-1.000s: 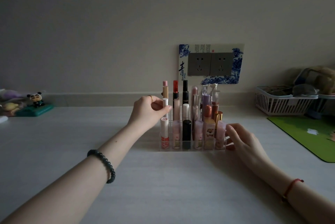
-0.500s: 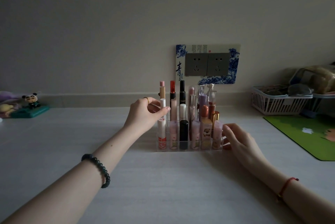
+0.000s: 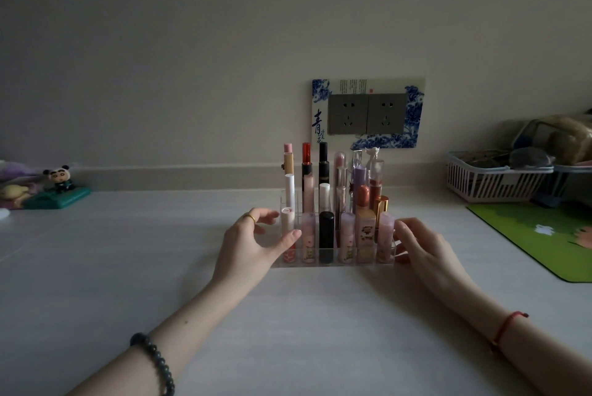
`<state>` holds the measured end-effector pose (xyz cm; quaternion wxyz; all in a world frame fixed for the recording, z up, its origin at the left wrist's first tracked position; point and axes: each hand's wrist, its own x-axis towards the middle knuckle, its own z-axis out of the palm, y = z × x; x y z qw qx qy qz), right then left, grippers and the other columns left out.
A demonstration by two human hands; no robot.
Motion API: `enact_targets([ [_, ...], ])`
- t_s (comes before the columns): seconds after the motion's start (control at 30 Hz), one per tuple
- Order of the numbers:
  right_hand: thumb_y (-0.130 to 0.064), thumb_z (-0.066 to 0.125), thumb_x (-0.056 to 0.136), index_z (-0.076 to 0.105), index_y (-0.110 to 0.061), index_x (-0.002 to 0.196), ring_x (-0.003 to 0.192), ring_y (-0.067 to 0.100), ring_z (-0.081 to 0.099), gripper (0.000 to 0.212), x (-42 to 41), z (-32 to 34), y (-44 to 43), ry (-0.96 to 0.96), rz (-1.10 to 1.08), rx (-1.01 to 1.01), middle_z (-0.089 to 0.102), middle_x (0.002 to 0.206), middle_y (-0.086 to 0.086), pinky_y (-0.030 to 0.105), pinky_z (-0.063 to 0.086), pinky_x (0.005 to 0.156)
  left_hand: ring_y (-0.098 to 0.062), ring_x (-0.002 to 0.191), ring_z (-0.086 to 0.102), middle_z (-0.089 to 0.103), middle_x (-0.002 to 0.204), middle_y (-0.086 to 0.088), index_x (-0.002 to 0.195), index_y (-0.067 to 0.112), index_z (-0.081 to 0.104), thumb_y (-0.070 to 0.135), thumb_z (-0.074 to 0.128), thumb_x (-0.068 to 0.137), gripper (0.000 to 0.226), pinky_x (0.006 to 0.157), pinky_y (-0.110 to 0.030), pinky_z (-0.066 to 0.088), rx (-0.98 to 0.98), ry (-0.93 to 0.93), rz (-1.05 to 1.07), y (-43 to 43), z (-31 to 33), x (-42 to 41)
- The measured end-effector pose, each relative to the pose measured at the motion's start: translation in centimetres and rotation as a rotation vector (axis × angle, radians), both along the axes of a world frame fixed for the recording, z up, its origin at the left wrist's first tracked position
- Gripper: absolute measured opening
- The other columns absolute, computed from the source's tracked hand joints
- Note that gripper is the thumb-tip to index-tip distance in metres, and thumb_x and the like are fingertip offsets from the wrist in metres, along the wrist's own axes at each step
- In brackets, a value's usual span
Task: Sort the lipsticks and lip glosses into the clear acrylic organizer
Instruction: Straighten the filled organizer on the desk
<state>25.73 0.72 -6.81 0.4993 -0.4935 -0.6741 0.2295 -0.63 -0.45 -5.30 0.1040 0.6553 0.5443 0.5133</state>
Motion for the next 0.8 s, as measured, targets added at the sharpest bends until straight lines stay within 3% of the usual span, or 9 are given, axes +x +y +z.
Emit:
enact_targets([
  [0.13,-0.03,0.04,0.091,0.056,-0.023,0.093,0.073,0.011,0.064,0.018,0.0,0.0,0.0,0.002,0.003,0.0,0.064,0.083,-0.003,0.025,0.051,0.061,-0.008,0.084,0.058,0.065,0.088,0.01,0.087,0.023,0.062,0.045,0.072,0.066,0.033,0.071,-0.021,0.042,-0.002,0.025,0.01,0.2,-0.6,0.1],
  [0.37,-0.028,0.04,0.091,0.056,-0.022,0.095,0.074,0.011,0.063,0.018,-0.1,0.1,-0.1,-0.01,-0.004,-0.007,0.064,0.084,-0.003,0.024,0.05,0.061,-0.006,0.078,0.058,0.064,0.081,0.011,0.078,0.027,0.062,0.036,0.073,0.07,0.016,0.065,-0.013,0.04,-0.014,0.037,0.024,0.6,-1.2,0.1],
  [0.67,-0.027,0.04,0.092,0.056,-0.019,0.097,0.075,0.01,0.062,0.019,-0.2,0.5,-0.5,-0.03,-0.008,-0.01,0.064,0.086,0.0,0.021,0.049,0.06,-0.006,0.076,0.056,0.062,0.082,0.007,0.08,0.021,0.066,0.031,0.072,0.072,0.015,0.064,-0.008,0.036,-0.017,0.055,0.041,0.6,-1.1,0.2],
  [0.8,-0.025,0.044,0.09,0.055,-0.015,0.098,0.078,0.013,0.059,0.017,-0.5,0.9,-0.8,-0.051,-0.1,0.054,0.061,0.09,0.002,0.028,0.051,0.065,-0.004,0.076,0.055,0.061,0.083,0.006,0.08,0.023,0.066,0.03,0.072,0.072,0.013,0.062,-0.007,0.035,-0.018,0.049,0.039,0.6,-1.1,0.3],
])
